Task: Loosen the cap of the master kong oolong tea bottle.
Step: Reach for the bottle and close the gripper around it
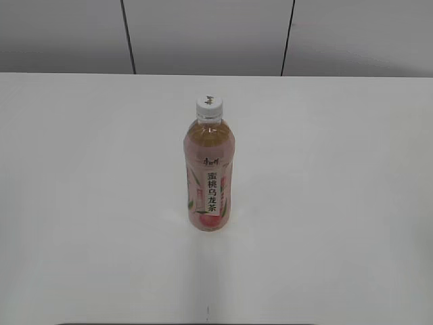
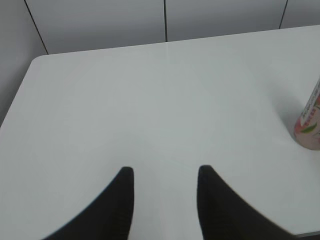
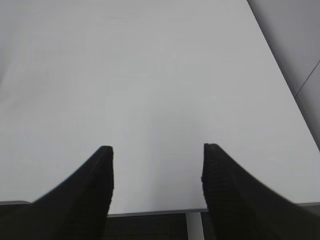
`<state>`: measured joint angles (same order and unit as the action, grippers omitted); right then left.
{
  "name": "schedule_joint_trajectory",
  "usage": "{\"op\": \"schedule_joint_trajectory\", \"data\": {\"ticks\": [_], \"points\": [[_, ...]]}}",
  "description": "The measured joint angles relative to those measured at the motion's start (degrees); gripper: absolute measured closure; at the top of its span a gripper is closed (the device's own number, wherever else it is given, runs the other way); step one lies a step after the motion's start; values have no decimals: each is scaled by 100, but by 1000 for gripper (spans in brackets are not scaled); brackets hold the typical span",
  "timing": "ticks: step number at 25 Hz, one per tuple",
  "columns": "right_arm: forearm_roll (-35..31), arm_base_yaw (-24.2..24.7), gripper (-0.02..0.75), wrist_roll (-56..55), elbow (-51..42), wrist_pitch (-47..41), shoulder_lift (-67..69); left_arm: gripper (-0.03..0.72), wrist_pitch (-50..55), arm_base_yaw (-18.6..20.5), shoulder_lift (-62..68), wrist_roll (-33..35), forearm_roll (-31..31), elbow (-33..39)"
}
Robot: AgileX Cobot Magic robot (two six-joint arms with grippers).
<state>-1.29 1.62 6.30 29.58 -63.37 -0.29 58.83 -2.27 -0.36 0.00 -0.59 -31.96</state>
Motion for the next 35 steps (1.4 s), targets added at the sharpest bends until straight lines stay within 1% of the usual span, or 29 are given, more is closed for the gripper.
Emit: {"op": "schedule_joint_trajectory", "data": {"ticks": [30,32,35], "points": [[0,0,307,0,0,6,0,426,-29,0,0,0,-43,-7],[0,0,307,-5,0,6,0,426,-215,0,0,0,-89,-74],[0,0,307,-5,0,6,0,421,-939,0,0,123,-348,-109]]}}
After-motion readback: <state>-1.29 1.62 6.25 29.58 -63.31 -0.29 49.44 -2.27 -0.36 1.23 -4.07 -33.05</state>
